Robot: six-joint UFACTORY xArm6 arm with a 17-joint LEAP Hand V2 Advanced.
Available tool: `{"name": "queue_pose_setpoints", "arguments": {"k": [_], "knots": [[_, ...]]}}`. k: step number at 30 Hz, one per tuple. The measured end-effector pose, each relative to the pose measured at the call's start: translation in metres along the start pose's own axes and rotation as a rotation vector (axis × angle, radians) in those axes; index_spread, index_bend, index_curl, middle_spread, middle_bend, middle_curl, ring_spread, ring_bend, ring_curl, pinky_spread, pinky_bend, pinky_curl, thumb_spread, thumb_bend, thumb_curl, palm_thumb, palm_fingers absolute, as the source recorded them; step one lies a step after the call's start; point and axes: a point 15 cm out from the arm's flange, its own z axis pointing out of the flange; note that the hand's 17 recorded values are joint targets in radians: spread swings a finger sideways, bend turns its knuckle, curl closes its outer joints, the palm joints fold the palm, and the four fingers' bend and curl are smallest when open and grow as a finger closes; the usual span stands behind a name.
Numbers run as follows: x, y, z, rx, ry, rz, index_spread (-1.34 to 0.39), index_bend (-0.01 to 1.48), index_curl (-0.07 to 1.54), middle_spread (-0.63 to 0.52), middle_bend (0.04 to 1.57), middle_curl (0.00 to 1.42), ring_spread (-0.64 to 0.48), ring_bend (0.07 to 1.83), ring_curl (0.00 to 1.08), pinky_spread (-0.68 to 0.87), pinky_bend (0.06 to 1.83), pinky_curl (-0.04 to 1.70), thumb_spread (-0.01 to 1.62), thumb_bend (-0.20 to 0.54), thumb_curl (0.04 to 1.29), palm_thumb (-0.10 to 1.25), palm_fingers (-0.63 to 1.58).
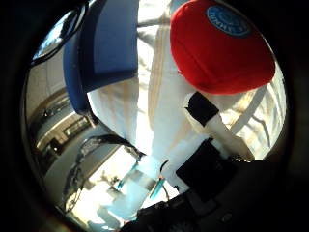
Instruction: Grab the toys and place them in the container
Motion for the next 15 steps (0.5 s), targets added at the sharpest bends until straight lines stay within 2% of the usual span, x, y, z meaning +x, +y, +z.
{"name": "queue_pose_setpoints", "arguments": {"k": [2,6,8,11,15], "knots": [[0.002,-0.003,-0.007,0.026,0.014,-0.001,-0.16,0.06,0.19,-0.06,0.43,0.46,0.18,0.84,0.43,0.43,0.70,0.27,1.10,-0.027,0.34,0.67,0.67],[0.006,0.000,-0.019,0.042,0.052,-0.007,-0.29,0.10,0.07,-0.14,0.73,0.63,0.08,1.22,0.60,0.39,0.83,0.35,1.09,-0.024,0.35,0.70,0.76],[0.004,0.002,-0.027,0.050,0.072,-0.017,-0.35,0.15,0.01,-0.16,0.85,0.70,0.05,1.28,0.64,0.38,1.00,0.41,1.09,-0.024,0.35,0.71,0.89],[0.004,0.005,-0.036,0.068,0.085,-0.016,-0.43,0.19,-0.03,-0.18,0.92,0.77,0.02,1.31,0.67,0.36,1.19,0.50,1.08,-0.015,0.37,0.75,0.99],[0.002,0.013,-0.052,0.100,0.086,0.011,-0.55,0.28,-0.02,-0.20,0.98,0.85,-0.02,1.31,0.70,0.31,1.33,0.60,1.08,0.015,0.40,0.88,1.07]]}}
